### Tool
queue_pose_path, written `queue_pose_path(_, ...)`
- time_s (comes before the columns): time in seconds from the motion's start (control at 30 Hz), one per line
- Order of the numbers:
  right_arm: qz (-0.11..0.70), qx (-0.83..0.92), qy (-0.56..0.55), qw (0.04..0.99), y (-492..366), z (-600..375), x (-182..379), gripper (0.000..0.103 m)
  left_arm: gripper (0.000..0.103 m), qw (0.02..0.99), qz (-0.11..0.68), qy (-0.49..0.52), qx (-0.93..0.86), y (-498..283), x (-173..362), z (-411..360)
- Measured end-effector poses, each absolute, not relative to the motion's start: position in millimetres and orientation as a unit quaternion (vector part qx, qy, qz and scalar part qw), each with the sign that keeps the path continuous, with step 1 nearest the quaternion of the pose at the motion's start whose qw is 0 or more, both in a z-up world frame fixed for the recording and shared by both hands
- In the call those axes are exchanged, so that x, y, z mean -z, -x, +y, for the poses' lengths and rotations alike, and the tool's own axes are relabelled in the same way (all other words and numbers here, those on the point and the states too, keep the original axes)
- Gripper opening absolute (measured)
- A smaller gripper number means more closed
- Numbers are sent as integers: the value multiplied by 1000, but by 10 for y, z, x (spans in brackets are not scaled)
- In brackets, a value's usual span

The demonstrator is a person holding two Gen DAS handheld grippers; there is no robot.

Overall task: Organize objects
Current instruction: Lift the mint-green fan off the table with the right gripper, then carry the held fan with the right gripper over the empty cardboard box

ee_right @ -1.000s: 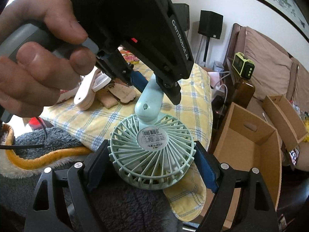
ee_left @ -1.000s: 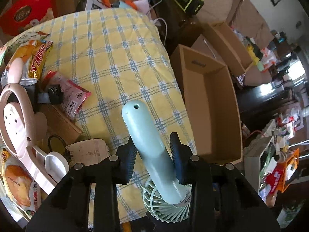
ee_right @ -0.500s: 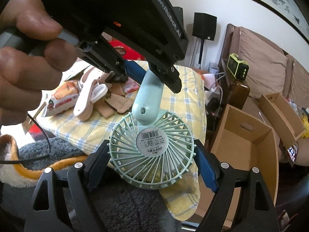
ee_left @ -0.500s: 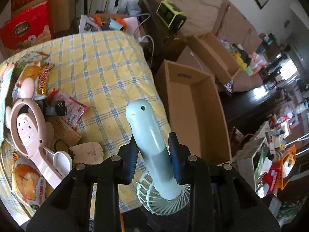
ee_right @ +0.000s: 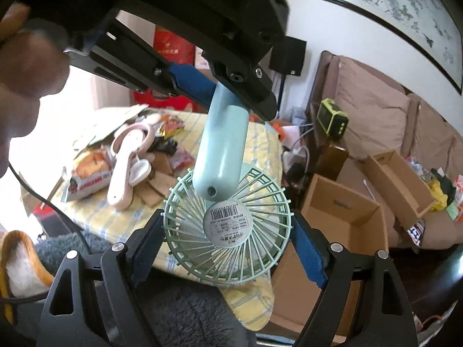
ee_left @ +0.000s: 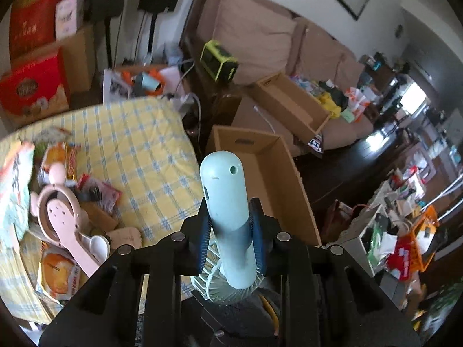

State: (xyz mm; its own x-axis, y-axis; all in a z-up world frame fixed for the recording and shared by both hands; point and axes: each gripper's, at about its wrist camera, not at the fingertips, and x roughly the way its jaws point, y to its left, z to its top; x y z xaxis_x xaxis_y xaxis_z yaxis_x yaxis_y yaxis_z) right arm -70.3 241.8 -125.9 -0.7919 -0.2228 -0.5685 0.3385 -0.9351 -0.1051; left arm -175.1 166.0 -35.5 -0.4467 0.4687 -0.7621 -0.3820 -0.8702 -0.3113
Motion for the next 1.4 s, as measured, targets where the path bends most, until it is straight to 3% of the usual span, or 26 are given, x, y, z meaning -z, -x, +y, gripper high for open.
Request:
queue_pose_path(0.9,118,951,-264,107,442,2336,684,84,23,272,-41,390,-879,1286,-218,1519)
queue_pose_path(1.4,118,953,-257,112,443,2347,688,84,23,261,-29,382,-886,1227,-194,1649)
